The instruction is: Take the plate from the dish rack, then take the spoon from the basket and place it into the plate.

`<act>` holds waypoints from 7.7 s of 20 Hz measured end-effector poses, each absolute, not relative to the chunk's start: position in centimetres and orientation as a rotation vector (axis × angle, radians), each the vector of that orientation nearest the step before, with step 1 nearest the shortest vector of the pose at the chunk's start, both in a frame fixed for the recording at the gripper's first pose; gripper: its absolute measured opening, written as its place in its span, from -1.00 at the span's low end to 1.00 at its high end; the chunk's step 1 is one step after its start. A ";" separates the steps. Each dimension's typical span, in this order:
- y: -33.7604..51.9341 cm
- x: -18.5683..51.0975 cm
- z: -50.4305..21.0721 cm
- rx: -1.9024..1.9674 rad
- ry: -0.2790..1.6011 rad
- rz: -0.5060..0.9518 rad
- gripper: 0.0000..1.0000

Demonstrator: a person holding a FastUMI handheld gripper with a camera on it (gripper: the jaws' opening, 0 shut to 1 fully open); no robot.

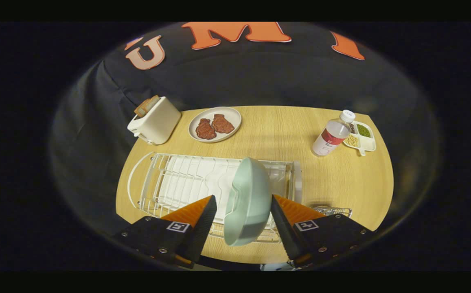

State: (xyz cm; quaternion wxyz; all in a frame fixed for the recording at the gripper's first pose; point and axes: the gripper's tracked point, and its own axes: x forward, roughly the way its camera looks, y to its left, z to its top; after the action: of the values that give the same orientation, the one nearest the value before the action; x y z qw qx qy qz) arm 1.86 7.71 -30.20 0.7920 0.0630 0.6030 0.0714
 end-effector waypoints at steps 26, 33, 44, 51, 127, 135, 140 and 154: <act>6.7 2.4 -27.4 -0.051 1.372 -0.073 -0.45; 6.6 -1.4 -24.4 0.024 1.315 -0.014 -0.45; 5.0 -12.4 -24.6 0.224 1.338 0.080 -0.45; 5.0 -17.4 -26.8 0.431 1.316 0.148 -0.45; -10.0 -9.0 -29.6 0.317 0.646 -0.174 -0.81; -9.8 -9.4 -24.6 0.314 0.587 -0.153 -0.81; -8.7 -11.0 -21.8 0.326 0.589 -0.071 -0.81; 2.8 -15.6 -21.9 0.354 0.698 0.286 -0.81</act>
State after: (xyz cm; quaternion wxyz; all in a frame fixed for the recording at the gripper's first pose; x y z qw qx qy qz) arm -15.63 2.76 -21.94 0.9144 0.1721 0.3390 0.1390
